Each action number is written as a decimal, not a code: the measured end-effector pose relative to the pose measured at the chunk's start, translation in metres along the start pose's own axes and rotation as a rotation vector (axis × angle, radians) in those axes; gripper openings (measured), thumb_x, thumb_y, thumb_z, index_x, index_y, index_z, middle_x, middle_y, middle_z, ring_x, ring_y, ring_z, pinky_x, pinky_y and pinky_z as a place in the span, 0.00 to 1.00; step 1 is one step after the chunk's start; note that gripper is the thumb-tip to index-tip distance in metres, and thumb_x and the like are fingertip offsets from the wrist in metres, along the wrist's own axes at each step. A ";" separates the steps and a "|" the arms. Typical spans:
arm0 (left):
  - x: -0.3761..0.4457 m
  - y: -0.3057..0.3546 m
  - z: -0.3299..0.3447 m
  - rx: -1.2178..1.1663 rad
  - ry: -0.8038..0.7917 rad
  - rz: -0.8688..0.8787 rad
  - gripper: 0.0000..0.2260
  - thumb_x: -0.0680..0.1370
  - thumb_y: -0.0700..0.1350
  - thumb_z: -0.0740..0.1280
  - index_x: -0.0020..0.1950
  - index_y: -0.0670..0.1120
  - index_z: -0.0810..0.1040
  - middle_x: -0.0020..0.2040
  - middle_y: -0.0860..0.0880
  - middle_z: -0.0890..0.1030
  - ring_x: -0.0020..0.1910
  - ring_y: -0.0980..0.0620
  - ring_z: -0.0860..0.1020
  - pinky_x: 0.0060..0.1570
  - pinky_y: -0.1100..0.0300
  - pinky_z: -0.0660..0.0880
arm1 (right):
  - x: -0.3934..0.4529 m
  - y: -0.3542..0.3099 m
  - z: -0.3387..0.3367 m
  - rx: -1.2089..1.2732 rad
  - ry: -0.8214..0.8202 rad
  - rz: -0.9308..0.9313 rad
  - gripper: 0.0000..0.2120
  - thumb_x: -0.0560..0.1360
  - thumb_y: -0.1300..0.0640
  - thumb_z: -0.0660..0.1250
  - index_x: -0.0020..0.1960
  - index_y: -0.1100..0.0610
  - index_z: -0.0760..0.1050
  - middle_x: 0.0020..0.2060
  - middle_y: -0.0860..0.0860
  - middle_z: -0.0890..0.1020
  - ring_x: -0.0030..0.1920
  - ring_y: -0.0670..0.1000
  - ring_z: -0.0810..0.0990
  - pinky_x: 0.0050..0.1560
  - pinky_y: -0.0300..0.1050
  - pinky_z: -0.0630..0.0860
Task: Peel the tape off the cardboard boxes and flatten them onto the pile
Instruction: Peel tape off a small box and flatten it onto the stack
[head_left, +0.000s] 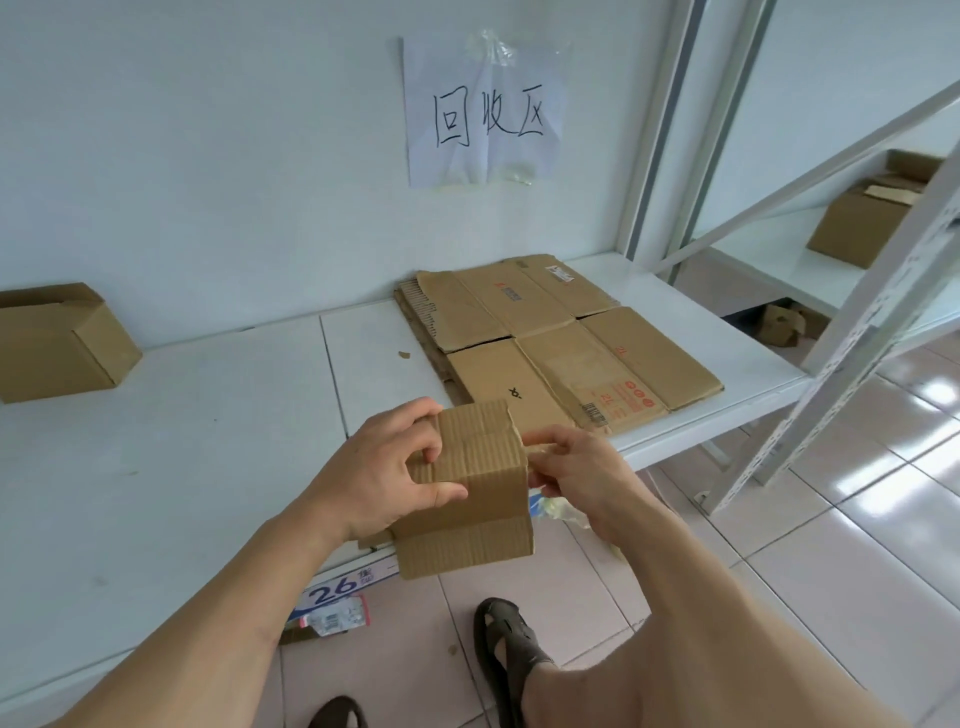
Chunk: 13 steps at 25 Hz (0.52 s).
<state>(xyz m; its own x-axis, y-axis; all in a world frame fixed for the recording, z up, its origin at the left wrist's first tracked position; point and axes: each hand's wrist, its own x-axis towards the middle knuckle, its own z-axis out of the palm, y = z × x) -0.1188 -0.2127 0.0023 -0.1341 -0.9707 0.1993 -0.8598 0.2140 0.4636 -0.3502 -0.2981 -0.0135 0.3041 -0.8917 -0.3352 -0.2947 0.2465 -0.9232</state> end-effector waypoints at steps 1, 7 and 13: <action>0.003 0.000 -0.001 -0.011 0.000 0.002 0.19 0.67 0.66 0.70 0.40 0.54 0.67 0.61 0.64 0.67 0.56 0.58 0.69 0.47 0.66 0.70 | 0.000 -0.001 -0.002 -0.015 -0.029 -0.012 0.08 0.79 0.63 0.65 0.51 0.56 0.83 0.42 0.57 0.84 0.41 0.50 0.81 0.46 0.45 0.78; 0.012 -0.010 -0.010 -0.016 0.000 0.018 0.25 0.65 0.77 0.60 0.42 0.56 0.66 0.63 0.74 0.61 0.56 0.67 0.66 0.44 0.73 0.66 | -0.002 -0.006 -0.019 0.184 -0.321 -0.040 0.15 0.82 0.52 0.60 0.58 0.59 0.82 0.56 0.61 0.82 0.51 0.51 0.80 0.53 0.46 0.74; 0.015 -0.004 -0.004 -0.062 0.033 0.021 0.23 0.64 0.74 0.64 0.42 0.56 0.68 0.64 0.73 0.64 0.60 0.72 0.65 0.45 0.68 0.69 | 0.007 -0.018 -0.024 0.041 -0.231 -0.138 0.14 0.77 0.61 0.70 0.61 0.50 0.78 0.41 0.53 0.80 0.44 0.50 0.82 0.53 0.45 0.77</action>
<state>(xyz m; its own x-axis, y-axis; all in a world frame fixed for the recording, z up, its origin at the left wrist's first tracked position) -0.1159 -0.2273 0.0067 -0.1351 -0.9620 0.2373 -0.8245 0.2420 0.5116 -0.3644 -0.3174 0.0051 0.5386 -0.8090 -0.2357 -0.2009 0.1483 -0.9683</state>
